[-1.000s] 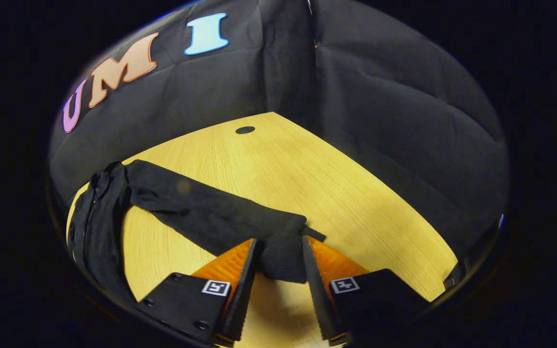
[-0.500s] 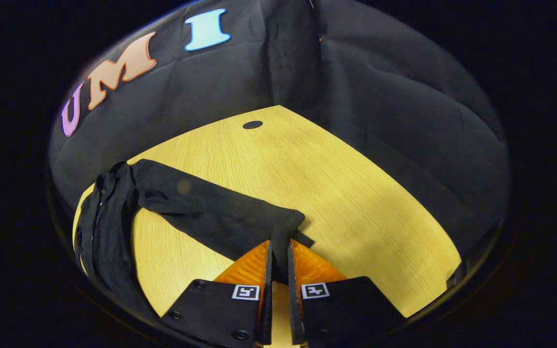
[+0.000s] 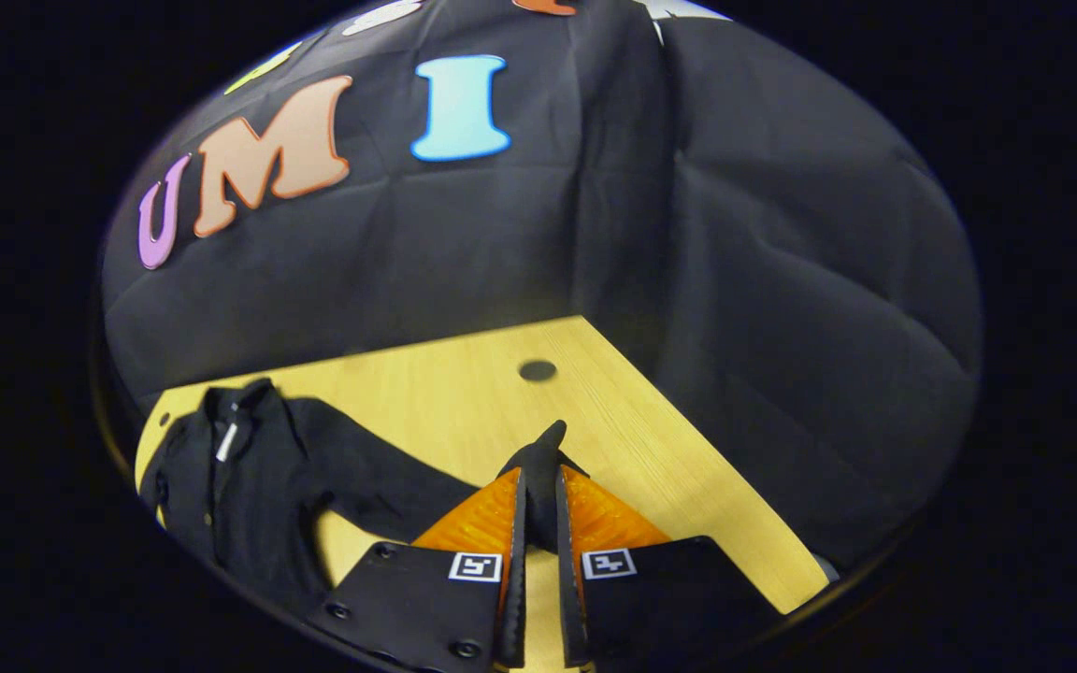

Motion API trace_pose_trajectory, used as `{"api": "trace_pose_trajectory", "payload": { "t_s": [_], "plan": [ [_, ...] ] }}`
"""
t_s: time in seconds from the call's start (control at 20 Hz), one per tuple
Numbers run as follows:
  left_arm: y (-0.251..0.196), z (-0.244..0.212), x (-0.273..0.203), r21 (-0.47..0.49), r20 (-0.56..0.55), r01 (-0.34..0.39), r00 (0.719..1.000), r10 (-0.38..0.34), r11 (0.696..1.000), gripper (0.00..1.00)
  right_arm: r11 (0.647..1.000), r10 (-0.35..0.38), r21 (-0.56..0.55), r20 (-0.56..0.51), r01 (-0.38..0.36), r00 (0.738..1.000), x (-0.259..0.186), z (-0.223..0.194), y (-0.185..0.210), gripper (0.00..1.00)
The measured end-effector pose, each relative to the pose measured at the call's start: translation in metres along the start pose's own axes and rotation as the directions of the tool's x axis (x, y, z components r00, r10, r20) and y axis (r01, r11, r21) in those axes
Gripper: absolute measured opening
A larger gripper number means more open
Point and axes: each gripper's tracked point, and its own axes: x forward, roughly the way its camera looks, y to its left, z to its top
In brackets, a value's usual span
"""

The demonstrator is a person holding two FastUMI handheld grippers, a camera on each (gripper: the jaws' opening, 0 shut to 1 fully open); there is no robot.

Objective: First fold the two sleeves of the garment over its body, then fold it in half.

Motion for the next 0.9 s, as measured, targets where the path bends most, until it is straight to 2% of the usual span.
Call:
{"api": "trace_pose_trajectory", "payload": {
  "t_s": [0.2,0.4,0.65,0.9],
  "plan": [
    [0.027,-0.004,-0.005,-0.002,-0.004,-0.044,0.999,0.044,0.999,0.96,0.991,0.116,-0.087,0.111,-0.106,0.987,-0.004,0.064,0.100,0.17],
    [0.057,-0.013,-0.008,0.027,-0.020,-0.105,0.994,0.106,0.994,0.98,0.953,0.272,-0.187,0.173,-0.240,0.946,-0.011,0.099,0.220,0.17],
    [0.085,-0.027,-0.016,-0.006,-0.042,-0.166,0.985,0.166,0.986,0.96,0.875,0.436,-0.304,0.160,-0.376,0.886,-0.023,0.098,0.352,0.17],
    [0.109,-0.042,-0.023,-0.010,-0.072,-0.226,0.972,0.225,0.974,0.98,0.793,0.540,-0.375,0.071,-0.480,0.839,-0.024,0.055,0.451,0.16]
  ]
}}
